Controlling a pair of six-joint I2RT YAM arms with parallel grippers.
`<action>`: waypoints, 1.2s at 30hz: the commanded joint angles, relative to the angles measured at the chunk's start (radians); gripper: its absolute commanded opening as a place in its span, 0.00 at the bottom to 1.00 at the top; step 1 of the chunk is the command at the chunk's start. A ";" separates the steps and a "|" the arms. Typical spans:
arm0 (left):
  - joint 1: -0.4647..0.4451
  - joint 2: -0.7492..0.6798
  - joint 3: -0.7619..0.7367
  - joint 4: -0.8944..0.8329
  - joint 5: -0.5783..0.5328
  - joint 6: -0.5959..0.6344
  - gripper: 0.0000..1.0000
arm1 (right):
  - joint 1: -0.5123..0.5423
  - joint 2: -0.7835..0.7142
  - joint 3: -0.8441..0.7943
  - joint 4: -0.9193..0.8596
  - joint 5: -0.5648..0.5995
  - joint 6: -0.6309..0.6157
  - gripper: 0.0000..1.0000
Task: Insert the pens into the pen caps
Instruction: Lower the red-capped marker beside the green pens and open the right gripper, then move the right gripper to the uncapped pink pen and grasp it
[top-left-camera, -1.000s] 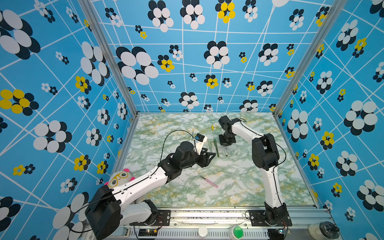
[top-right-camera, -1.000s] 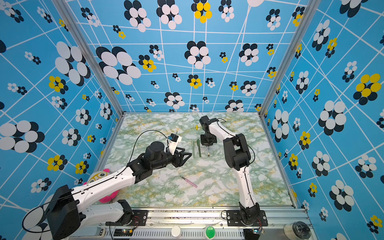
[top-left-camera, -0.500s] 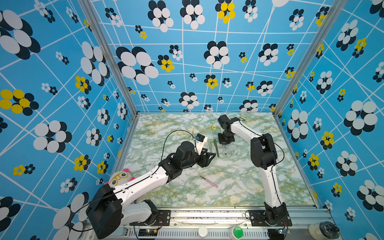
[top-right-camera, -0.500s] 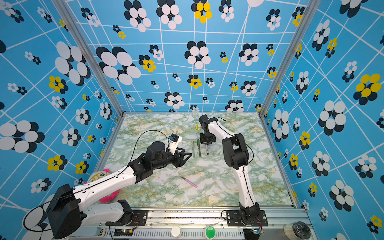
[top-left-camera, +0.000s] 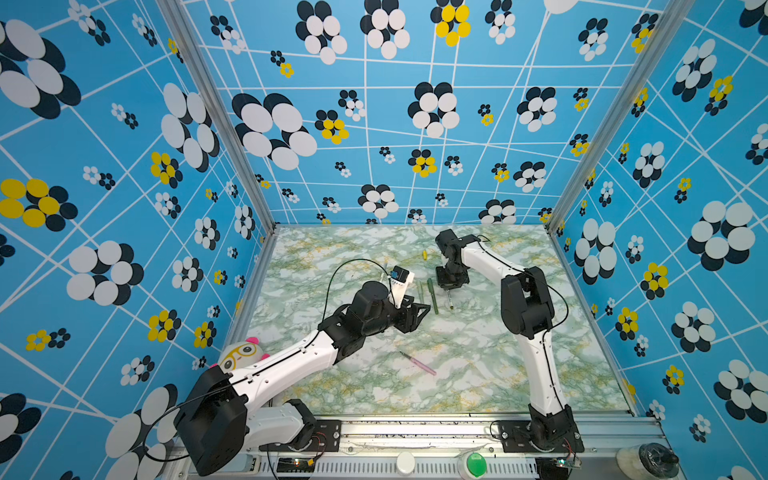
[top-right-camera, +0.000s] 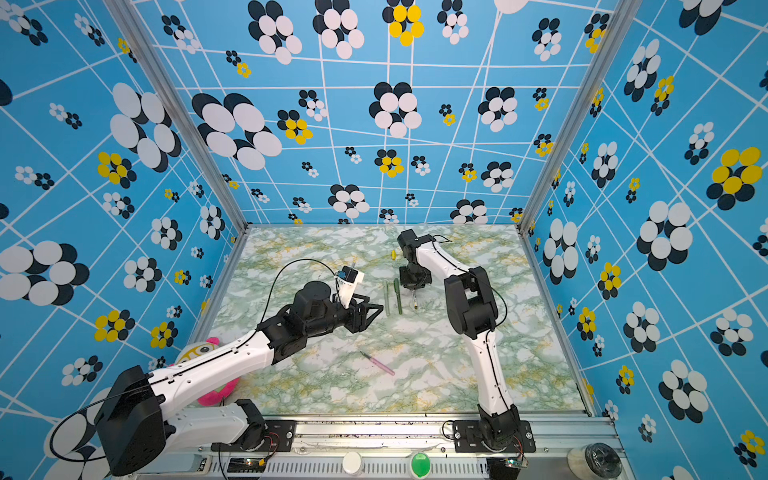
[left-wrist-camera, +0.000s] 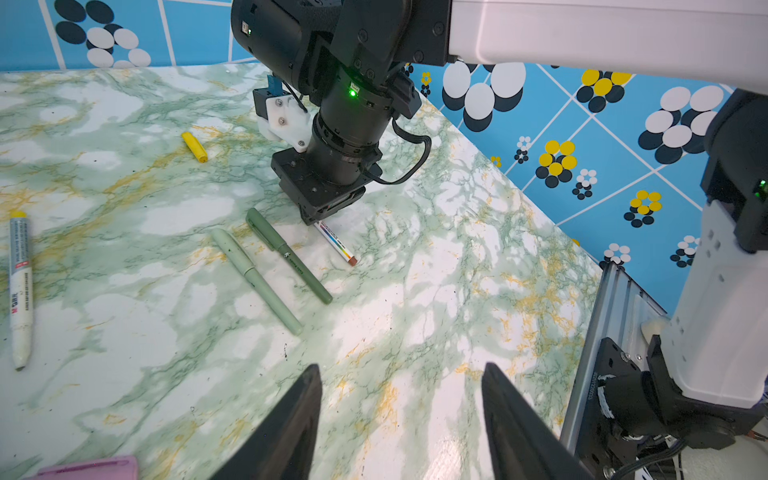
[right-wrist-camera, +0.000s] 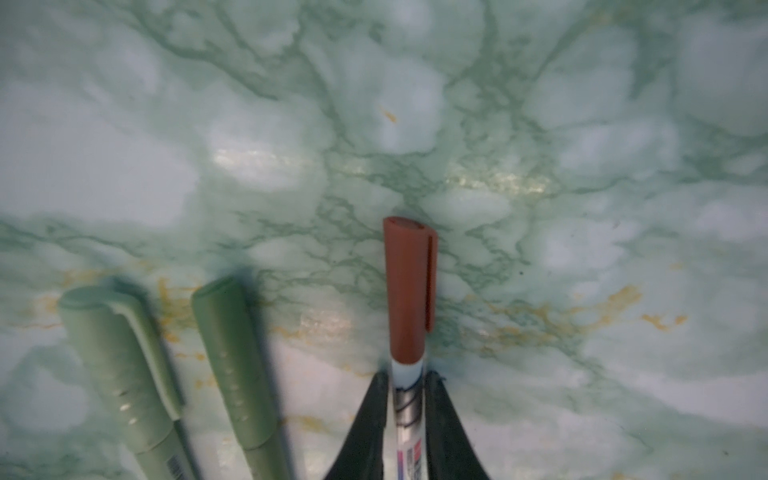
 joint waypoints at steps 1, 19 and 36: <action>0.010 0.010 0.033 0.001 0.012 0.009 0.62 | -0.003 0.011 -0.018 -0.019 0.016 0.003 0.22; 0.035 -0.156 -0.020 -0.043 -0.126 0.060 0.80 | 0.021 -0.347 -0.167 0.035 0.032 -0.006 0.35; 0.402 -0.602 -0.277 -0.185 -0.146 -0.202 0.99 | 0.473 -0.674 -0.700 0.273 -0.049 -0.118 0.45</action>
